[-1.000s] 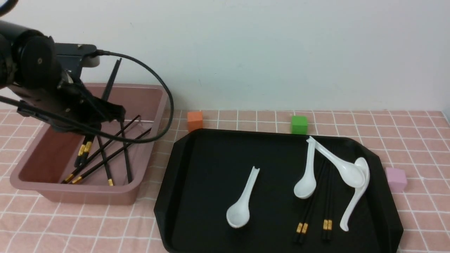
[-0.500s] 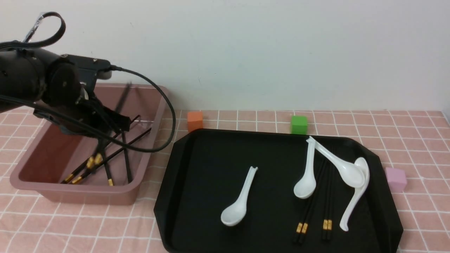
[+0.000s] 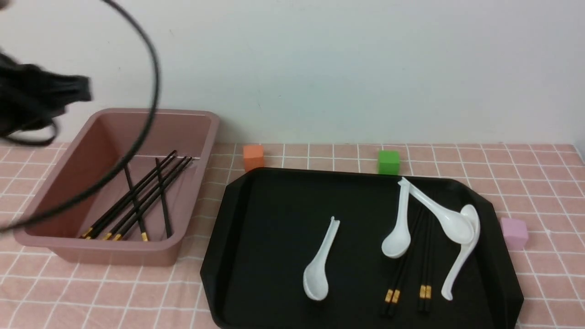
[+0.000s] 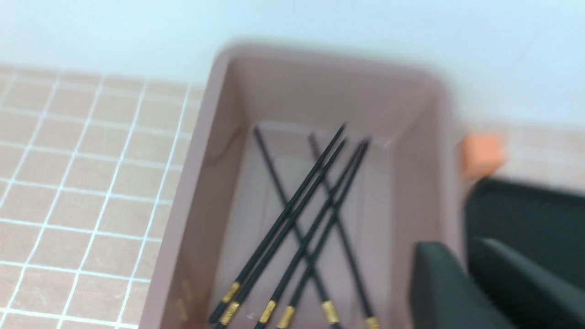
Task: On pink tablecloth take chopsticks from black tray and put them in box.
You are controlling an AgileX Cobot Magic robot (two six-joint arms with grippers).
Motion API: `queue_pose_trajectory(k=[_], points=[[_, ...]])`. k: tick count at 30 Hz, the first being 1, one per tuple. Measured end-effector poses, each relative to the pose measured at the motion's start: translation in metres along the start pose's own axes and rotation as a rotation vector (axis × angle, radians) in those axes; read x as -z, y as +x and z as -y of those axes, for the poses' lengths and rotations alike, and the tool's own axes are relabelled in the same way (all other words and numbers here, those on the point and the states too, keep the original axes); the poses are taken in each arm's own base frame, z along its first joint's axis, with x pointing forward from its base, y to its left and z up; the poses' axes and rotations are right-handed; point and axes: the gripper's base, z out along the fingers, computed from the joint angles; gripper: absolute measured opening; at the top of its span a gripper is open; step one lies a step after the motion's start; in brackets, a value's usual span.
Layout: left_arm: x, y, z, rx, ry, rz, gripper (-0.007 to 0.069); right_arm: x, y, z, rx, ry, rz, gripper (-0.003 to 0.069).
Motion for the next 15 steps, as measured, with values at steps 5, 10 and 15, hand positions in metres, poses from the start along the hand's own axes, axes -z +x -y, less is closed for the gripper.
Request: queue_pose_trajectory(k=[5,10,15], points=[[0.053,0.06,-0.018,0.124,0.111,0.131,-0.0013,0.0,0.0,0.0,0.0,0.0,0.0,0.024],[0.06,0.123,-0.034,0.225,0.181,0.182,-0.0013,0.0,0.0,0.0,0.0,0.0,0.0,0.024],[0.058,0.178,-0.05,0.276,0.229,0.255,-0.0013,0.0,0.0,0.0,0.0,0.0,0.0,0.024]])
